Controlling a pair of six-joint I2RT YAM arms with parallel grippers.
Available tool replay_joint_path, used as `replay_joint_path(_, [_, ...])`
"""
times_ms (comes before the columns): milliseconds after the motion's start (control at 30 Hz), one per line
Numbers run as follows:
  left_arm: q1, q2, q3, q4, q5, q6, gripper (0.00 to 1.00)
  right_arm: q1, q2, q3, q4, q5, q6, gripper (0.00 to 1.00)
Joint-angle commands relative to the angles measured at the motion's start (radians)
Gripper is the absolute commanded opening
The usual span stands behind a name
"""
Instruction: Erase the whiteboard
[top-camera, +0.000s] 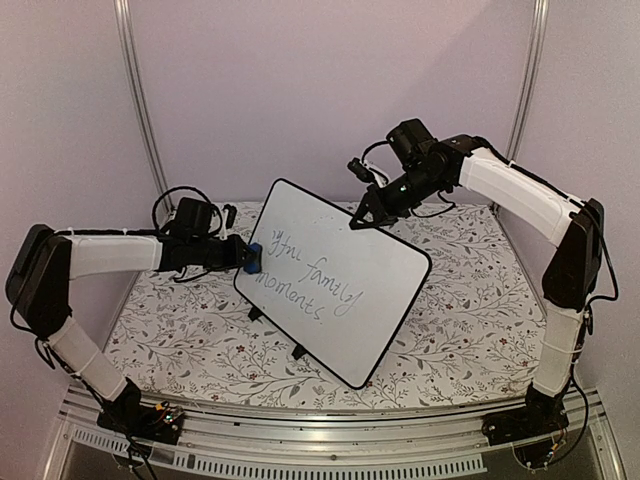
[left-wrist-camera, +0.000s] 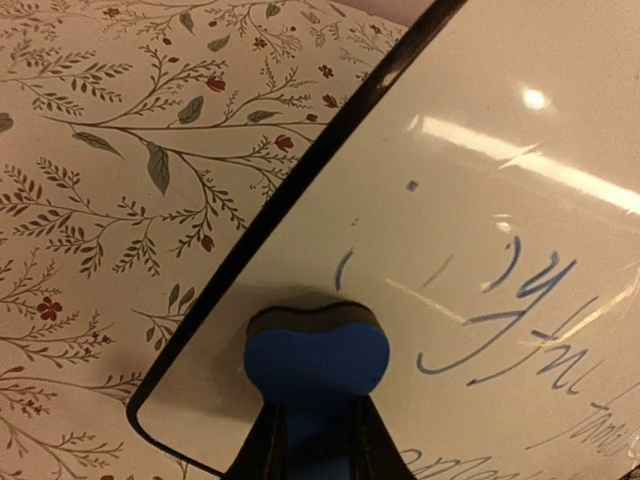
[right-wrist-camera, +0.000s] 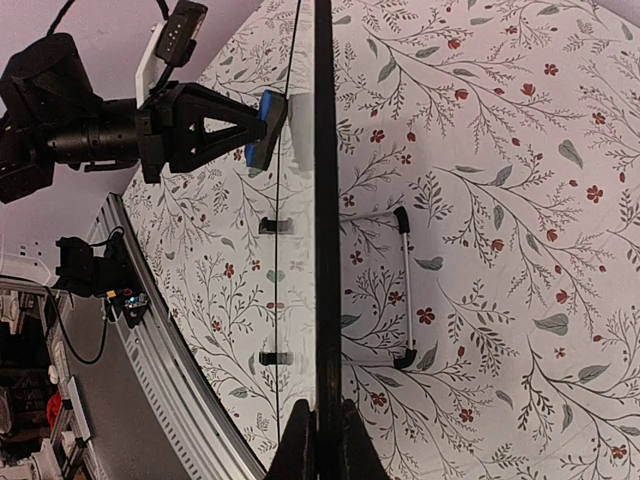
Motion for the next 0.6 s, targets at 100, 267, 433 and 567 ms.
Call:
replay_joint_path(100, [0.005, -0.026, -0.06, -0.019, 0.011, -0.009, 0.0, 0.026, 0.011, -0.02, -0.047, 0.066, -0.074, 0.0])
replay_joint_path(267, [0.005, 0.007, 0.019, -0.013, 0.042, 0.007, 0.0, 0.025, 0.016, -0.019, -0.05, 0.064, -0.075, 0.0])
replay_joint_path(433, [0.006, 0.074, 0.137, -0.042, 0.044, 0.023, 0.0, 0.026, 0.014, -0.019, -0.049, 0.066, -0.074, 0.0])
replay_joint_path(567, [0.011, 0.116, 0.195, -0.055, 0.044, 0.031, 0.0, 0.026, 0.016, -0.019, -0.05, 0.064, -0.075, 0.0])
